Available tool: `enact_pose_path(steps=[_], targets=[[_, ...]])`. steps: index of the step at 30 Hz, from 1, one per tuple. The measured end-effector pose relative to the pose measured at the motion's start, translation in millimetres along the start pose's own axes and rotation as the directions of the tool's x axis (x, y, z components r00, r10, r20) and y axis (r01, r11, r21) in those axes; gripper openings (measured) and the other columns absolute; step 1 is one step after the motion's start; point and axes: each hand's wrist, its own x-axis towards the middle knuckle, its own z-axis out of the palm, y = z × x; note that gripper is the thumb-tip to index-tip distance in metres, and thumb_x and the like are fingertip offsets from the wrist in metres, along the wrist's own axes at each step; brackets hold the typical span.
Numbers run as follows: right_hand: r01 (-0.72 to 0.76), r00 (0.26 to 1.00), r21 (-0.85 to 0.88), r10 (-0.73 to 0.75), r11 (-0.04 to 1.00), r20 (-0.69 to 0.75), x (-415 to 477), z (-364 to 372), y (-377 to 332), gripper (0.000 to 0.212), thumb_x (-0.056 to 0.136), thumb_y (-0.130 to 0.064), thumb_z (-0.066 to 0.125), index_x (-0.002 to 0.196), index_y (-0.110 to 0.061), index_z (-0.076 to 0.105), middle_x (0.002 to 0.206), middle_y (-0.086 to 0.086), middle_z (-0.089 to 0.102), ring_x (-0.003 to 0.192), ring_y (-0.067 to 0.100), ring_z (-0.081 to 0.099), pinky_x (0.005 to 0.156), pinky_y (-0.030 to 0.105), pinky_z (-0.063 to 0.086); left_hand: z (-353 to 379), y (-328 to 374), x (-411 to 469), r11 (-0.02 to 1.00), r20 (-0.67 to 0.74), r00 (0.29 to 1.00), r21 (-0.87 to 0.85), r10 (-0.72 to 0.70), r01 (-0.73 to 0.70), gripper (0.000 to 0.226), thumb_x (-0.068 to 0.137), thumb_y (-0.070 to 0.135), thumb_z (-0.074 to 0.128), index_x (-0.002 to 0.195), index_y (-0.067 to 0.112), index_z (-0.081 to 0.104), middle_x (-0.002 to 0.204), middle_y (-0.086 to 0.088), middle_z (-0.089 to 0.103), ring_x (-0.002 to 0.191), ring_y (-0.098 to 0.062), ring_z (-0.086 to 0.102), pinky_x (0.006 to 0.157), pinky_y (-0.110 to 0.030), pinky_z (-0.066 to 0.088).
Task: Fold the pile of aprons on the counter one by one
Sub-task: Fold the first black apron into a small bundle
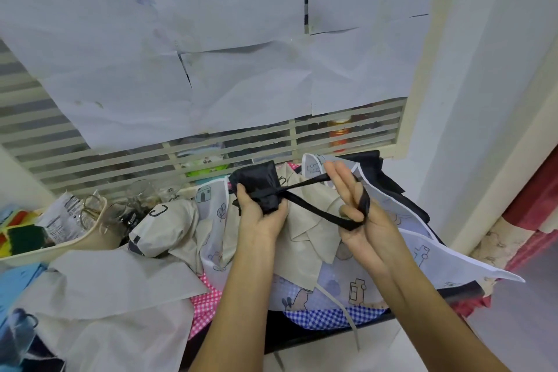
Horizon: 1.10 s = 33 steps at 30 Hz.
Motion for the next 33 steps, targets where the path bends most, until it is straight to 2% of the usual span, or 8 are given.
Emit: enact_pose_path(steps=[3,6,9,14,17,23,28,33], targets=[[-0.020,0.998,0.113,0.027,0.993,-0.061,10,-8,4,0.093,0.044,-0.025,0.097,0.119,0.010,0.056,0.133,0.023,0.055,0.102,0.024,0.068,0.084,0.029,0.057,11,1,-6,0.998,0.081,0.996,-0.057,-0.024,0.028,0.029,0.094,0.042,0.054,0.103,0.015,0.062,0.104,-0.005,0.068,0.096,-0.019,0.063,0.069,-0.033,0.052],[-0.032,0.992,0.088,0.043,0.996,-0.120,18,-12,2,0.117,0.029,-0.027,0.100,0.123,0.020,0.048,0.127,0.030,0.055,0.108,0.036,0.064,0.092,0.039,0.052,9,-2,-7,0.980,0.185,0.975,0.132,0.126,-0.152,0.026,0.093,0.040,0.055,0.100,0.015,0.059,0.094,-0.003,0.070,0.078,-0.013,0.071,0.063,-0.029,0.058],[-0.089,0.994,-0.127,0.079,0.988,-0.079,19,-10,-5,0.135,0.019,-0.038,0.098,0.131,0.008,0.040,0.129,0.023,0.055,0.114,0.031,0.060,0.089,0.037,0.055,8,-4,-17,0.894,0.285,0.957,0.413,0.054,-0.173,0.032,0.082,0.034,0.064,0.104,0.012,0.059,0.097,-0.006,0.071,0.085,-0.017,0.071,0.073,-0.034,0.059],[-0.093,0.989,-0.736,0.146,0.670,0.008,11,4,-31,0.074,0.055,-0.036,0.090,0.118,-0.009,0.062,0.111,0.006,0.071,0.104,0.017,0.066,0.083,0.022,0.053,-8,-12,-27,0.406,0.456,0.883,0.832,-0.110,-0.379,0.024,0.086,0.024,0.068,0.108,0.016,0.068,0.100,-0.005,0.074,0.095,-0.019,0.070,0.086,-0.034,0.055],[-0.143,0.990,-0.802,0.083,0.580,-0.117,12,4,-45,0.038,0.068,-0.017,0.076,0.104,-0.010,0.070,0.103,0.006,0.073,0.095,0.012,0.070,0.077,0.015,0.053,-16,-18,-33,0.193,0.520,0.816,0.854,-0.253,-0.484,0.020,0.088,0.026,0.067,0.104,0.015,0.071,0.098,-0.004,0.074,0.093,-0.016,0.069,0.085,-0.032,0.055],[-0.158,0.957,-0.613,-0.034,0.774,-0.290,20,1,-50,0.028,0.070,-0.026,0.065,0.086,-0.003,0.070,0.080,0.010,0.075,0.070,0.013,0.071,0.065,0.020,0.058,-5,-23,-39,0.195,0.576,0.737,0.816,-0.354,-0.544,0.019,0.098,0.025,0.052,0.107,0.018,0.067,0.096,0.007,0.070,0.094,-0.004,0.064,0.088,-0.022,0.049],[-0.243,0.952,-0.617,0.064,0.749,-0.298,27,4,-59,0.027,0.076,-0.023,0.066,0.089,0.000,0.070,0.087,0.015,0.074,0.078,0.019,0.072,0.078,0.025,0.058,4,-21,-43,0.183,0.600,0.712,0.796,-0.364,-0.577,0.032,0.087,0.047,0.047,0.088,0.018,0.061,0.079,0.014,0.062,0.075,0.005,0.058,0.074,-0.012,0.044],[-0.207,0.972,-0.683,0.068,0.700,-0.225,24,10,-67,0.032,0.078,-0.024,0.064,0.096,0.002,0.070,0.091,0.015,0.074,0.085,0.022,0.072,0.073,0.022,0.058,9,-21,-42,0.076,0.613,0.694,0.768,-0.378,-0.636,0.023,0.095,0.035,0.048,0.084,0.021,0.062,0.073,0.017,0.063,0.070,0.005,0.058,0.069,-0.013,0.045]])
